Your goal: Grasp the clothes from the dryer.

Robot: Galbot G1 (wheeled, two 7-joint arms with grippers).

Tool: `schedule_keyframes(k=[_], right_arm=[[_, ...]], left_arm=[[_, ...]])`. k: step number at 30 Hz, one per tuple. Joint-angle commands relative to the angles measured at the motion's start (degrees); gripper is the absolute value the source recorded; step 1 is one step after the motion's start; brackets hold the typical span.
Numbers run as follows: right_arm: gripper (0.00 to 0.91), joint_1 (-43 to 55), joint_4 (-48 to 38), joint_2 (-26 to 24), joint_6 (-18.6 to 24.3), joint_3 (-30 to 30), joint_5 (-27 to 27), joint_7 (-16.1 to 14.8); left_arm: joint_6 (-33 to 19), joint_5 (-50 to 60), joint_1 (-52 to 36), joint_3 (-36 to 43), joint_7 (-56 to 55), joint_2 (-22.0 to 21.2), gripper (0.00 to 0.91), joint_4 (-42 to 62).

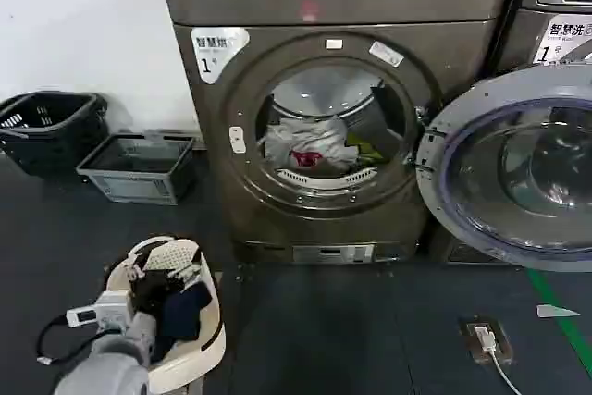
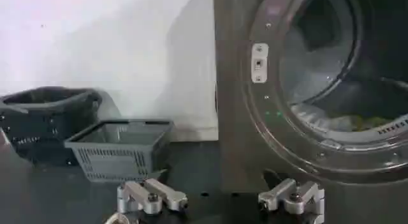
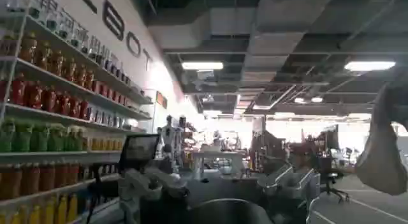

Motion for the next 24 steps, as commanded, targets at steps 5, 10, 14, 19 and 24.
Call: schedule_keyframes(k=[5,10,14,19,24], right_arm=[[0.907,-0.42,-1.15,0.43,6.56,-2.21,2.54,4.86],[0.907,-0.68,-0.75,0.87,6.06,-2.11,3.67,5.44],[0.907,-0.65,-0.75,0.84,5.83,-2.25,4.01,6.08],[0.907,-1.10,-0.46,0.77,5.50,-2.07,3.99,6.80],[0.907,-0.99,-0.51,0.68,5.41,-2.27,4.16,6.86]], left_arm=[[2.81,0.09,0.35,0.12,0.10,-0.07,0.907,-0.57],[2.81,0.19,0.28,0.43,0.09,-0.05,0.907,-0.85],[2.81,-0.01,0.33,0.56,0.06,0.08,0.907,-1.18],[2.81,-2.23,0.36,0.63,-1.06,0.06,0.907,-1.33],[2.81,-1.98,0.41,0.80,-1.15,0.01,0.907,-1.40]])
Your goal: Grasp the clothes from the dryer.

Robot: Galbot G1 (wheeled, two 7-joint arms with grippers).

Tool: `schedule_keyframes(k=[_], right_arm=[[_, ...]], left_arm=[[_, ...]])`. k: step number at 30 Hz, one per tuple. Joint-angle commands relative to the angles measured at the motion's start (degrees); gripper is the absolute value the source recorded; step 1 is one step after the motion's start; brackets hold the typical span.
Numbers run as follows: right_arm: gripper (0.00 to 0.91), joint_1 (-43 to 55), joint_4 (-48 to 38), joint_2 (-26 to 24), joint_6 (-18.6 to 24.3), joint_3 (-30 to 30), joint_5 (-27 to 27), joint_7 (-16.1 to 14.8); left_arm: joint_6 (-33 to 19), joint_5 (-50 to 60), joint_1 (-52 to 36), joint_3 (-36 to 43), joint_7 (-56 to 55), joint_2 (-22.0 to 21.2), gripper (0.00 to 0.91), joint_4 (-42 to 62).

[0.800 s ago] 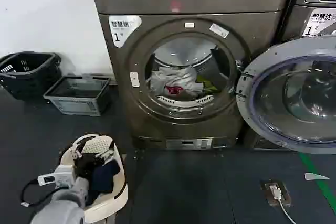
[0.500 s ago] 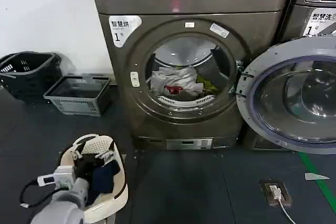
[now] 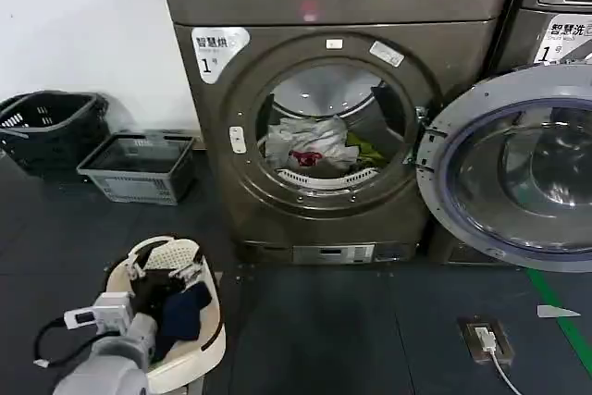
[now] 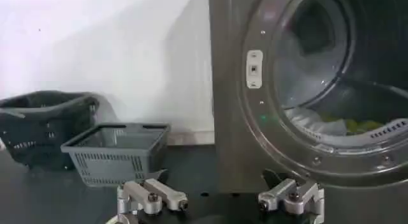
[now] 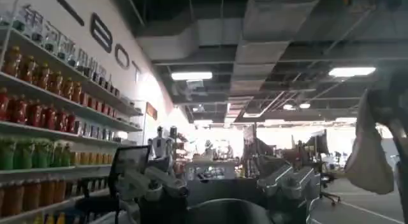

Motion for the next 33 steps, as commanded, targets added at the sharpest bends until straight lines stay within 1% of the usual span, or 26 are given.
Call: schedule_keyframes(k=[1,33], right_arm=[[0.907,-0.03,-0.16,0.01,0.73,-0.30,0.57,0.90],[0.907,0.60,-1.22,-0.12,1.24,-0.26,0.38,1.15]], left_arm=[[2.81,-1.01,0.05,0.14,-0.48,-0.06,0.907,0.02],[2.81,-0.77,0.27,0.57,0.27,-0.28,0.907,0.33]])
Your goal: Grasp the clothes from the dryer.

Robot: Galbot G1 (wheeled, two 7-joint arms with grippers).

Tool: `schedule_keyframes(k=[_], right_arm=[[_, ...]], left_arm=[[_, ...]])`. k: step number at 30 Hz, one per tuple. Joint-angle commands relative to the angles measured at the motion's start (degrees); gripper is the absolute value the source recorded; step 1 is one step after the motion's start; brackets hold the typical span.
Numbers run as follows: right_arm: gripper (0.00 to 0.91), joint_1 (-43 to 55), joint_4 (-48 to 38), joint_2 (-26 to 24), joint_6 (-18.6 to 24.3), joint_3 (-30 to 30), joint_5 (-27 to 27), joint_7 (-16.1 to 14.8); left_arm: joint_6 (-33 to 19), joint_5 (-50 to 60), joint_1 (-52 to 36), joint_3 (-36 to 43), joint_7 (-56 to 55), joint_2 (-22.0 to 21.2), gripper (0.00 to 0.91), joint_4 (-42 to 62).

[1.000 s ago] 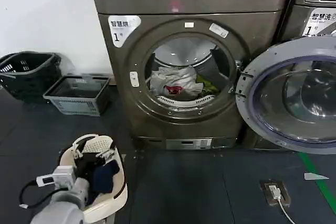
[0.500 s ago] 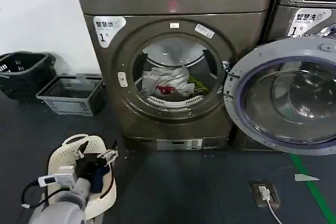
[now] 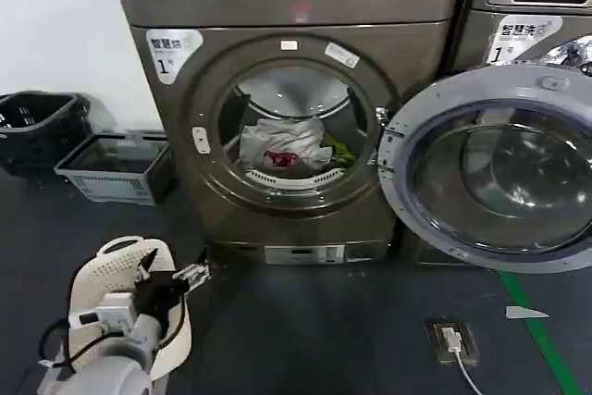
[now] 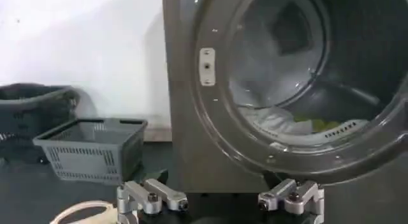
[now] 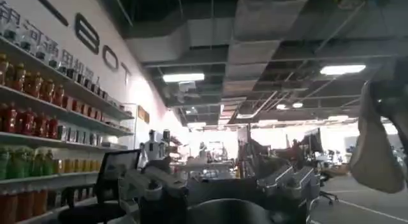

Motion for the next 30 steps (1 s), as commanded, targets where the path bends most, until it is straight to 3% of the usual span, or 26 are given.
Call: schedule_keyframes(k=[1,30], right_arm=[[0.907,0.00,-0.07,0.03,0.09,-0.01,0.07,0.08],[0.907,0.07,-0.39,0.19,0.33,-0.22,-0.03,0.46]], left_arm=[[2.81,0.31,0.06,0.07,0.18,0.02,0.907,-0.06],[2.81,1.82,0.17,0.44,0.84,-0.08,0.907,-0.14]])
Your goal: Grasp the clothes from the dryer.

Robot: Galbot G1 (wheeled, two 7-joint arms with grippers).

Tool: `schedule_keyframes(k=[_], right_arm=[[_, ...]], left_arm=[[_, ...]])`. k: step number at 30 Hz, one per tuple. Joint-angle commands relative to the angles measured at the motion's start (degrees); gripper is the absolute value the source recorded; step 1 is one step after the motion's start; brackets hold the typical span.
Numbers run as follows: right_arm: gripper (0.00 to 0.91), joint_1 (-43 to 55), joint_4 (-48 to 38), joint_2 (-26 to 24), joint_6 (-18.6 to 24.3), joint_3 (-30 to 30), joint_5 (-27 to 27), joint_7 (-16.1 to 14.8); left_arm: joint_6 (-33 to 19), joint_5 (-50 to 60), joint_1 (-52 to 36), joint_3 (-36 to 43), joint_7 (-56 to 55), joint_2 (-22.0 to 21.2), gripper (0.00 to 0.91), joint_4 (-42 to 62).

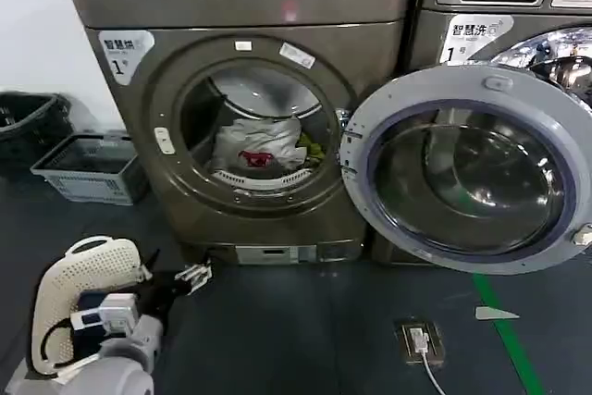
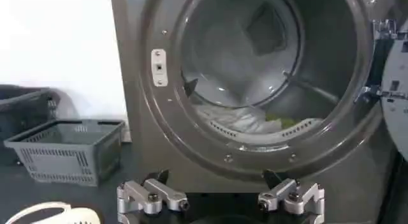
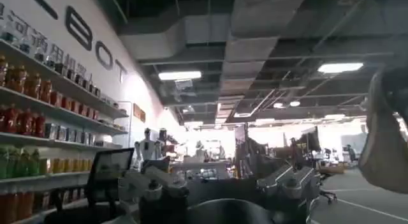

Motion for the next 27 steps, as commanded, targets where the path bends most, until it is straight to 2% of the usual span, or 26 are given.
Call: schedule_keyframes(k=[1,10,18,20,27], right_arm=[[0.907,0.03,0.04,-0.04,0.02,-0.03,-0.04,0.00],[0.907,0.03,-0.07,0.01,0.14,-0.05,-0.07,0.18],[0.907,-0.10,-0.87,-0.33,1.26,0.08,0.04,2.32],[0.907,-0.06,-0.39,-0.06,1.15,-0.16,0.24,4.03],[0.907,-0.25,-0.80,0.02,2.96,0.14,1.95,5.49]], left_arm=[[2.81,0.52,0.03,0.09,0.19,-0.03,0.907,0.02],[2.81,0.94,0.00,0.26,0.29,-0.07,0.907,0.04],[2.81,1.60,-0.02,0.63,0.40,-0.06,0.907,-0.15],[2.81,1.77,-0.05,0.75,0.39,-0.12,0.907,-0.11],[2.81,2.18,-0.06,0.99,0.34,0.01,0.907,-0.19]])
